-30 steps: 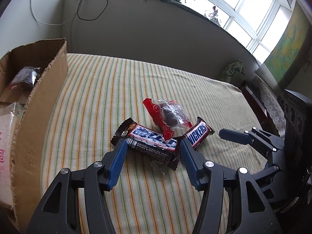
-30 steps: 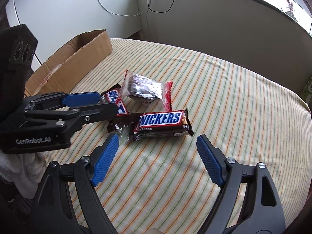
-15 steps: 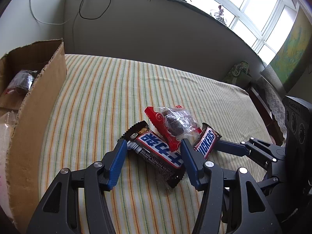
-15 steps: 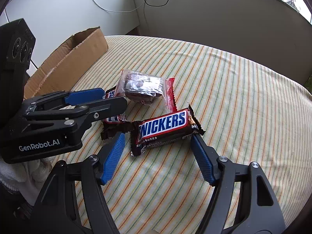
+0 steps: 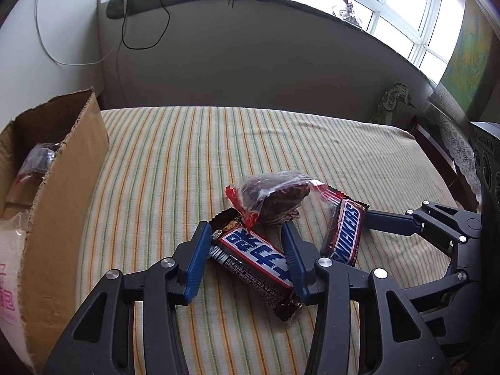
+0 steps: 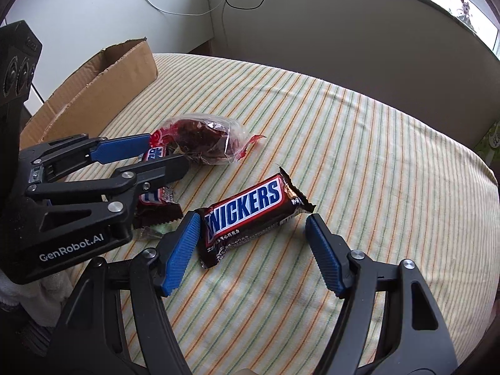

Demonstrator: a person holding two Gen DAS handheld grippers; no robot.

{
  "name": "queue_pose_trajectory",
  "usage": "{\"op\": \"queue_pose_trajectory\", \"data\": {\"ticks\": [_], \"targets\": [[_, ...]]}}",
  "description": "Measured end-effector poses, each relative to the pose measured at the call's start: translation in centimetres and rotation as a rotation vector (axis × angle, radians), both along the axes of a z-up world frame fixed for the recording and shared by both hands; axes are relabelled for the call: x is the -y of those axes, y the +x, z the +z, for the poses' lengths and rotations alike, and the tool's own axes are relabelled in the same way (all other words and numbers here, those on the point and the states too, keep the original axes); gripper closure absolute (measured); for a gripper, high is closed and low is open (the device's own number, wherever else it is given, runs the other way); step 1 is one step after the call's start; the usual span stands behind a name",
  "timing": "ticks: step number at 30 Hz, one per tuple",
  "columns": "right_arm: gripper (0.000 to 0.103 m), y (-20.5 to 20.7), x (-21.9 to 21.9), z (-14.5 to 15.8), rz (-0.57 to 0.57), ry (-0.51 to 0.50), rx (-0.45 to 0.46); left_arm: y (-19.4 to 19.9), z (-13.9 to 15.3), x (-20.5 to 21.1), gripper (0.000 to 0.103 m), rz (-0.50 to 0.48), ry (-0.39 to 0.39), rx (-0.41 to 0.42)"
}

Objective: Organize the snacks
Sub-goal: 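Lower both tools around the Snickers bars, then grasp the small blue-lettered Snickers bar with the left tool while the right tool grasps the large Snickers bar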

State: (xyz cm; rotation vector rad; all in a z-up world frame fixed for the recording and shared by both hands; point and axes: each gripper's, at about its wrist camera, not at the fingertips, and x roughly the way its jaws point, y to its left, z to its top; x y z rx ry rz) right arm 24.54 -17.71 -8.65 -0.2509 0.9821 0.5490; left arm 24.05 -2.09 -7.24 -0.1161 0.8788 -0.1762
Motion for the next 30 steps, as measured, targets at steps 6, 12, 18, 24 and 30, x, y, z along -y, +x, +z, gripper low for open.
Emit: {"op": "queue_pose_trajectory", "data": {"ticks": [6, 12, 18, 24, 30], "targets": [[0.030, 0.1, 1.7, 0.0, -0.025, -0.018, -0.002, -0.3, 0.1, -1.1, 0.063, 0.002, -0.009, 0.004], [0.030, 0.2, 2.8, 0.3, -0.059, 0.011, -0.020, -0.6, 0.2, -1.4, 0.064, 0.004, -0.042, -0.007], [0.030, 0.2, 1.6, 0.6, -0.062, 0.048, -0.025, -0.7, -0.2, -0.8, 0.046, -0.014, -0.035, -0.021], [0.030, 0.9, 1.1, -0.1, -0.083, 0.010, -0.023, -0.8, -0.5, -0.9, 0.050, -0.017, -0.020, -0.025], [0.044, 1.2, 1.9, 0.0, -0.094, -0.013, -0.018, -1.3, -0.4, -1.3, 0.066, -0.017, -0.010, -0.012]]}}
